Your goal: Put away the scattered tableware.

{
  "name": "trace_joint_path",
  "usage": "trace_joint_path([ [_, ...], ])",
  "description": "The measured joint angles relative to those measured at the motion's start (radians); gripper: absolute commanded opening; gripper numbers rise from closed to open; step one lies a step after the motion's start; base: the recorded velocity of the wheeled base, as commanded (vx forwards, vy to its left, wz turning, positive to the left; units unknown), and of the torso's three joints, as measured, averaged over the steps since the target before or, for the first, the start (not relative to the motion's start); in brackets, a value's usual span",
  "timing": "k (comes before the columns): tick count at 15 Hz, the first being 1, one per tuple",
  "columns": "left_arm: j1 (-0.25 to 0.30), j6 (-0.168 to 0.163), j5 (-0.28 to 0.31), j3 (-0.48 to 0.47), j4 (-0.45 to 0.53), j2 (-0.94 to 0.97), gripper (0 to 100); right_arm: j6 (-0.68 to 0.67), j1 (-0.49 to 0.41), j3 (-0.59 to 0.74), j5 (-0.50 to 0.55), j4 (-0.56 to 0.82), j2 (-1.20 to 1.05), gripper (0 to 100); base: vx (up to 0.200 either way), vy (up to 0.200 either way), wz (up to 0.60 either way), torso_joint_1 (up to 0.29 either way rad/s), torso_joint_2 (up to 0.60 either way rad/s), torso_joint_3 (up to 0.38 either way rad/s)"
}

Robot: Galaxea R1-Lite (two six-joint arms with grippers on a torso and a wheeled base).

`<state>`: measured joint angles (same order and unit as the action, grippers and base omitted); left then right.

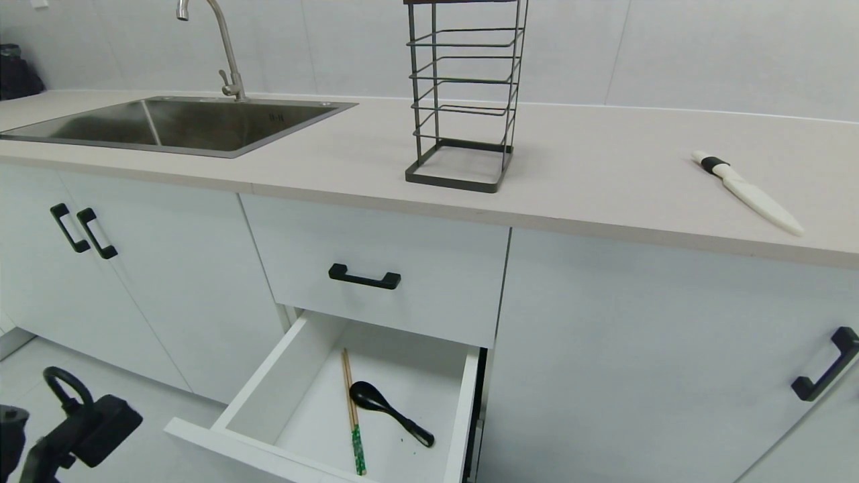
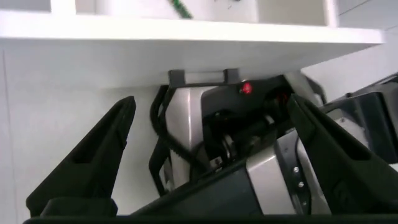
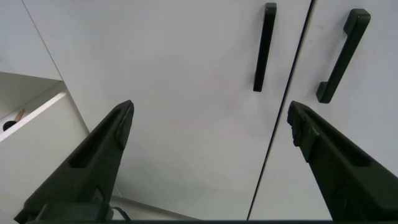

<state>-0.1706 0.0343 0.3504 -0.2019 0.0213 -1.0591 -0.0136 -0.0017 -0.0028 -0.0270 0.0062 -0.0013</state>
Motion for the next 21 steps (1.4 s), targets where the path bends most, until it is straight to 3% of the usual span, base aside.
trace_joint_path([
  [5, -0.099, 0.002, -0.115, 0.038, -0.077, -0.133, 100, 0.0, 0.0, 0.0, 0.0, 0.0, 0.0, 100, 0.0, 0.0, 0.0, 0.0, 0.0, 0.0],
  [9, -0.132, -0.002, -0.162, 0.071, -0.271, -0.271, 100, 0.0, 0.0, 0.0, -0.001, 0.0, 0.0, 100, 0.0, 0.0, 0.0, 0.0, 0.0, 0.0],
  [16, -0.157, -0.002, -0.181, 0.079, -0.429, -0.414, 100, 0.0, 0.0, 0.0, 0.0, 0.0, 0.0, 100, 0.0, 0.0, 0.0, 0.0, 0.0, 0.0],
  [21, -0.157, -0.002, -0.205, 0.083, -0.614, -0.516, 100, 0.0, 0.0, 0.0, 0.0, 0.0, 0.0, 100, 0.0, 0.0, 0.0, 0.0, 0.0, 0.0],
])
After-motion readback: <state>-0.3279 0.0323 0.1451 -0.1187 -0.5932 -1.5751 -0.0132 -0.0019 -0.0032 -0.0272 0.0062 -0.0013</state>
